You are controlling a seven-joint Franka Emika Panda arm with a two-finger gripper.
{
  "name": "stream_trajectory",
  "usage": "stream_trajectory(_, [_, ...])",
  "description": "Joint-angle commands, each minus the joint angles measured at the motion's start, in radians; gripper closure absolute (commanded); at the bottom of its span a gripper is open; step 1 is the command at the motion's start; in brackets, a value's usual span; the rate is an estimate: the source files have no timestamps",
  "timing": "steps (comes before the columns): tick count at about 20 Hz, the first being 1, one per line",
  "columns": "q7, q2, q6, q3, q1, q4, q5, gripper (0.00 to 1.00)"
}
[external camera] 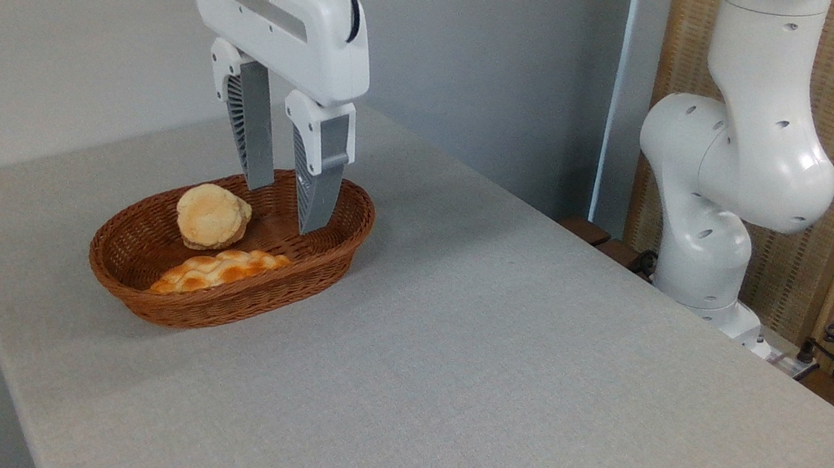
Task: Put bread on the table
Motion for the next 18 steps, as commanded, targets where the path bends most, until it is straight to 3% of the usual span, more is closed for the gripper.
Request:
stream_trajectory(1, [-0.015,-0.036,0.105,-0.066,-0.007,-0.110,-0.007,0.00])
stream_trajectory(3, [-0.084,-0.040,0.231,-0.118,-0.007,-0.184,-0.048,0.00])
stream_trajectory(6, [-0.171,-0.036,0.383,-0.190,-0.007,-0.267,-0.065,0.00])
stream_trajectory(8, [-0.173,-0.025,0.466,-0.239,-0.007,-0.316,-0.088,0.00])
stream_trajectory(11, [-0.176,-0.017,0.578,-0.261,-0.007,-0.380,-0.147,0.00])
stream_trajectory(14, [-0.161,-0.013,0.583,-0.261,-0.009,-0.403,-0.107,0.00])
stream_trajectory(16, [-0.162,-0.013,0.581,-0.261,-0.007,-0.407,-0.032,0.00])
stream_trajectory(18, [-0.162,-0.005,0.586,-0.259,-0.007,-0.419,-0.020,0.00])
